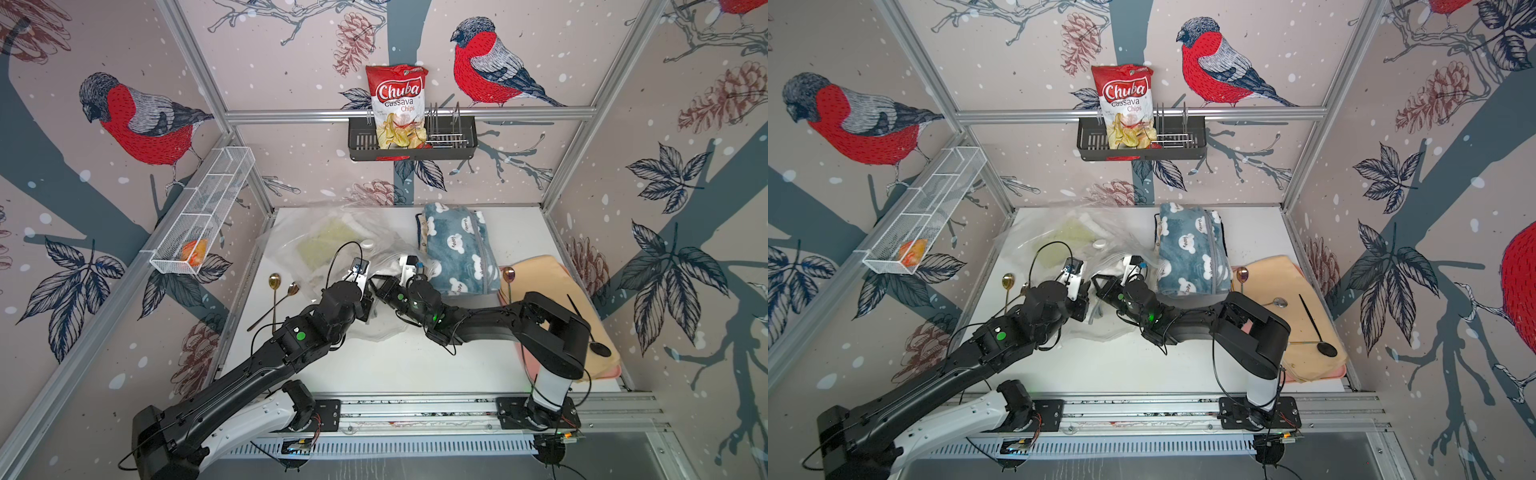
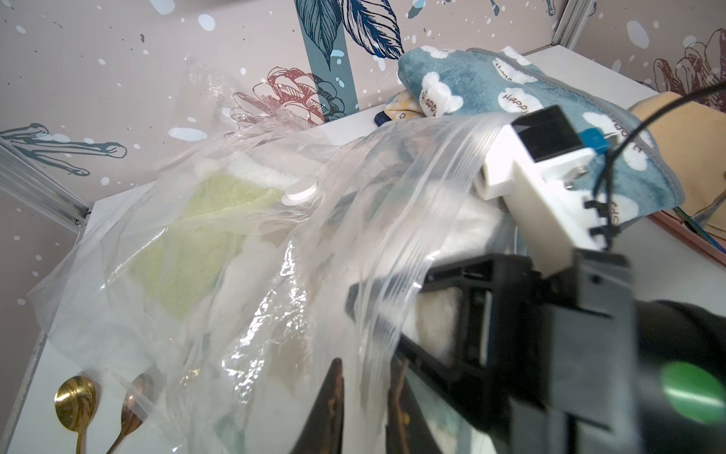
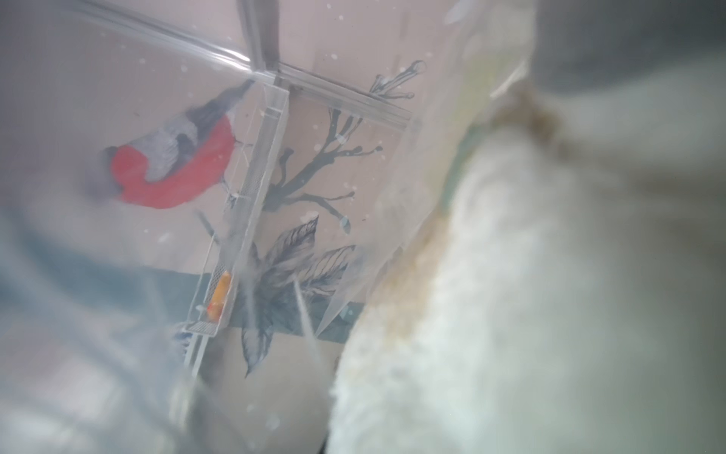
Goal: Take the blanket out of the vacuum bag
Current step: Take out the blanket from the vacuum bag.
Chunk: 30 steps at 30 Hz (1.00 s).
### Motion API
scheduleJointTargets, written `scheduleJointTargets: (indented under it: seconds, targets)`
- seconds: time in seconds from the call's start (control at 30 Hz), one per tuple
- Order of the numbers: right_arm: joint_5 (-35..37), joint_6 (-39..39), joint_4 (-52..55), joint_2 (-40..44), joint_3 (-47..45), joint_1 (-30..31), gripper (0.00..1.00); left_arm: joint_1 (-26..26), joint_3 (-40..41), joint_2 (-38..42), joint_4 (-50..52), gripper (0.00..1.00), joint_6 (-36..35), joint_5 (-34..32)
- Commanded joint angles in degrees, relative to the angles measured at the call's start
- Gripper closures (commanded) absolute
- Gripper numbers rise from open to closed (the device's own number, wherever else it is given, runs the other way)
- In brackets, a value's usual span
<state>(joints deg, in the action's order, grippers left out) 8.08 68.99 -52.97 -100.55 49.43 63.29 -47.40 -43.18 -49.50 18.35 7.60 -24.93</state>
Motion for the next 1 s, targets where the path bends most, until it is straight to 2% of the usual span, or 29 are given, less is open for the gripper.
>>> scheduleJointTargets:
  seconds: [0.0, 0.27, 0.47, 0.83, 0.97]
  targets:
    - [5.4, -3.6, 1.1, 5.2, -3.1, 1.8, 1.0, -0.1, -0.2, 0.0, -1.3, 0.8, 0.5, -0.9]
    - [17.1, -7.4, 12.3, 22.0, -10.6, 9.2, 1.0, -0.1, 0.1, 2.5, -1.6, 0.8, 1.0, -3.8]
    - [26.2, -11.3, 21.3, 33.1, -10.2, 14.2, 1.0, -0.1, 0.1, 3.2, -1.6, 0.8, 1.1, -5.3]
    - [37.8, -23.1, 28.9, 40.6, -0.9, 20.8, 1.0, -0.1, 0.5, 4.1, -1.6, 0.8, 1.0, -6.6]
    - [40.5, -27.5, 29.9, 43.7, 1.8, 20.9, 1.0, -0.1, 0.5, 4.2, -1.6, 0.8, 1.1, -6.7]
